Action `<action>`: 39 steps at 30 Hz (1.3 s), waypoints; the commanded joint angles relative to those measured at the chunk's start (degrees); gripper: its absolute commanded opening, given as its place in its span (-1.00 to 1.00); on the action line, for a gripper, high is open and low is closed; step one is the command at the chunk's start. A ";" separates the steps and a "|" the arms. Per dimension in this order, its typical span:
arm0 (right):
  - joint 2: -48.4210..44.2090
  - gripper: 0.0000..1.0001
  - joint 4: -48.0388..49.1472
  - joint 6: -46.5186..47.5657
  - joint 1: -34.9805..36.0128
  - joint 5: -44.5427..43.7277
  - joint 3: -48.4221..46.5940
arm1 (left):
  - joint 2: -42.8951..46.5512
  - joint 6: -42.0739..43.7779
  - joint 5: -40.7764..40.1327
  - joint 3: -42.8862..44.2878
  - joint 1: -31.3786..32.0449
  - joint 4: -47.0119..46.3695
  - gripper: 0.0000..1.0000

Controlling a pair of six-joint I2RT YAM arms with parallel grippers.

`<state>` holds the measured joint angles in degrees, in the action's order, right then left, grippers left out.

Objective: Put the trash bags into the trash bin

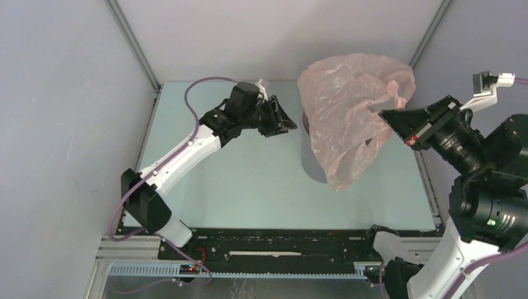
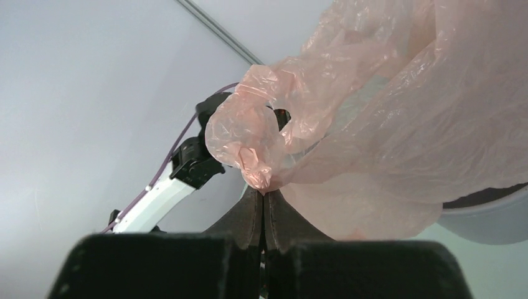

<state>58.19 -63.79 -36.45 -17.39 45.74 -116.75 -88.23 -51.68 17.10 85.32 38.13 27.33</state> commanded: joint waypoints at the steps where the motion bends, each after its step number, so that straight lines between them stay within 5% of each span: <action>1: -0.86 -1.00 5.60 -3.09 -0.19 0.64 1.34 | -2.50 -2.45 1.30 5.86 0.52 -3.16 -0.05; 9: -2.31 -1.00 7.00 -3.42 -0.19 1.59 4.44 | -6.07 -7.22 5.20 3.57 1.53 -9.71 0.05; 13: -2.86 -1.00 5.48 -3.21 -0.19 3.80 4.97 | -7.69 -7.97 4.80 3.16 2.14 -9.18 -0.09; 23: -3.12 -1.00 4.38 -1.83 0.45 9.04 10.97 | -2.47 -4.86 -1.80 1.67 1.95 -1.67 -0.99; 30: -2.57 -1.00 9.49 -4.34 10.27 12.64 17.84 | 9.38 -2.99 -6.38 -4.74 0.67 2.88 -1.00; 36: -1.20 -1.00 25.77 -18.19 25.18 14.19 26.50 | 20.91 -2.19 -8.08 -14.77 -3.22 6.82 -1.00; 39: 2.43 -1.00 22.67 -15.27 31.59 11.61 22.68 | 25.19 -1.93 -9.23 -18.03 -5.31 9.85 -1.00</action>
<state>57.28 -46.59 -49.12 7.68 57.84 -90.72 -68.07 -55.90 10.85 71.09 35.03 34.11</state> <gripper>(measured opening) 0.008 0.048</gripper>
